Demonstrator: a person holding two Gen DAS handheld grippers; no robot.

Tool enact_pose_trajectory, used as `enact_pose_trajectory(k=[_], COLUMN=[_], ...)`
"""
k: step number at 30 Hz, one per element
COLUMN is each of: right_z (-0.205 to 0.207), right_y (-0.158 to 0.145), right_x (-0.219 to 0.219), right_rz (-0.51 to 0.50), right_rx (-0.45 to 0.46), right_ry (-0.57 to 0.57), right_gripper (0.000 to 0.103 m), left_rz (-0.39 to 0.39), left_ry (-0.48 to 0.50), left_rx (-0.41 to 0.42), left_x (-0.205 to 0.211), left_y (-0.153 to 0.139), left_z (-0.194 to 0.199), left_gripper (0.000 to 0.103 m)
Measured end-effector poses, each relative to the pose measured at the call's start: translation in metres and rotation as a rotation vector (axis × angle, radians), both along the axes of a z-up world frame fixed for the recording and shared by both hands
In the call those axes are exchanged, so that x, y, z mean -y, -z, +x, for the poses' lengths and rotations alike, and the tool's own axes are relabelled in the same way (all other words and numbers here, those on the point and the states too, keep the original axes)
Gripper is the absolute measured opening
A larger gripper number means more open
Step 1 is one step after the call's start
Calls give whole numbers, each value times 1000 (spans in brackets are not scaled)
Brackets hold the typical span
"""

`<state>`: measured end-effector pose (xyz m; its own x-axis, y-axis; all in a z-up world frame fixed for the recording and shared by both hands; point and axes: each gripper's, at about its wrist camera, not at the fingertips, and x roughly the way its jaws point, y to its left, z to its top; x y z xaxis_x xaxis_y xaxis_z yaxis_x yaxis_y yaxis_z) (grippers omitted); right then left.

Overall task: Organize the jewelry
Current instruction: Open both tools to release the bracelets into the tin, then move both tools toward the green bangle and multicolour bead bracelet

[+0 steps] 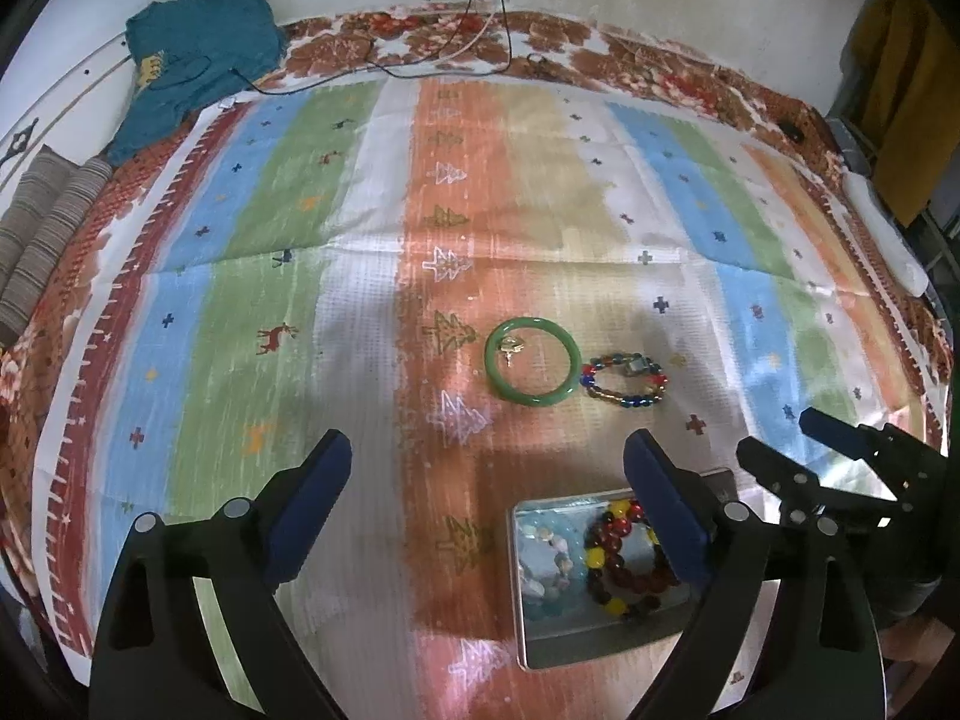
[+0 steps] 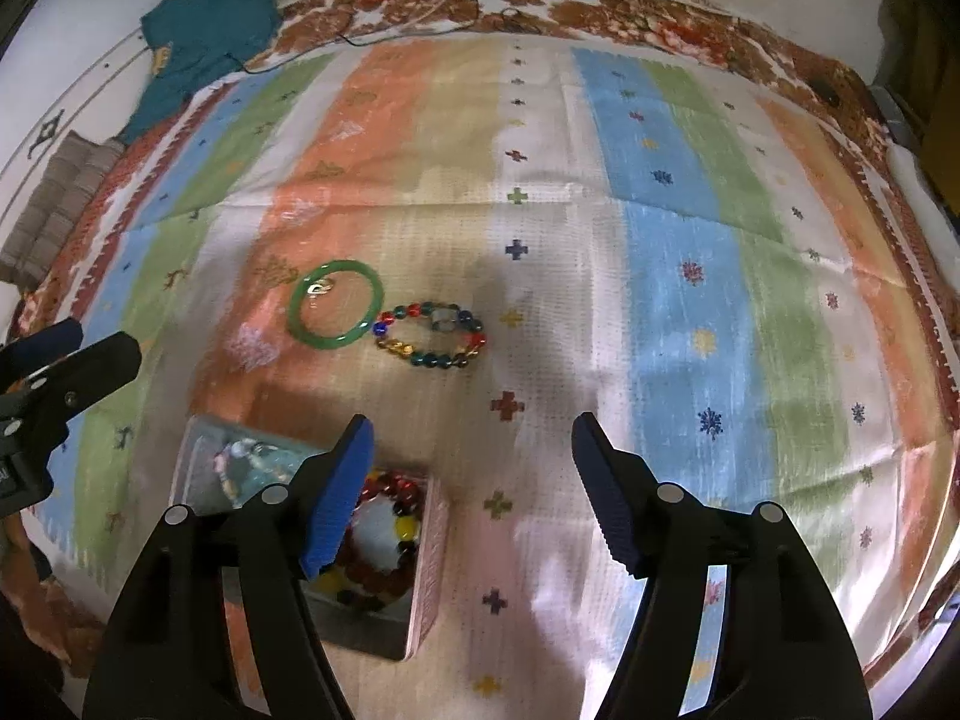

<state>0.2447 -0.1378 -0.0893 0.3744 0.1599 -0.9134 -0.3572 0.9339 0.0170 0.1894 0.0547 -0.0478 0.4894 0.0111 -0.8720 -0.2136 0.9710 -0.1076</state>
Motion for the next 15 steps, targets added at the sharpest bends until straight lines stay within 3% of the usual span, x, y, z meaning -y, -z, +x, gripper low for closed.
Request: enact_pose_trajectory(k=[5,15], right_z=[14,38], right_y=[9,28], right_x=[0,-2], right_rz=[-10,-40], right_rx=[-26,-39], right_ry=[8,20], right_gripper=[68,68], left_rz=[29,-4], left_ry=[22,35], left_rx=[-23,-71], left_x=[1,-9], left_y=[13,40], left_z=[18,47], left_gripper=[91,89])
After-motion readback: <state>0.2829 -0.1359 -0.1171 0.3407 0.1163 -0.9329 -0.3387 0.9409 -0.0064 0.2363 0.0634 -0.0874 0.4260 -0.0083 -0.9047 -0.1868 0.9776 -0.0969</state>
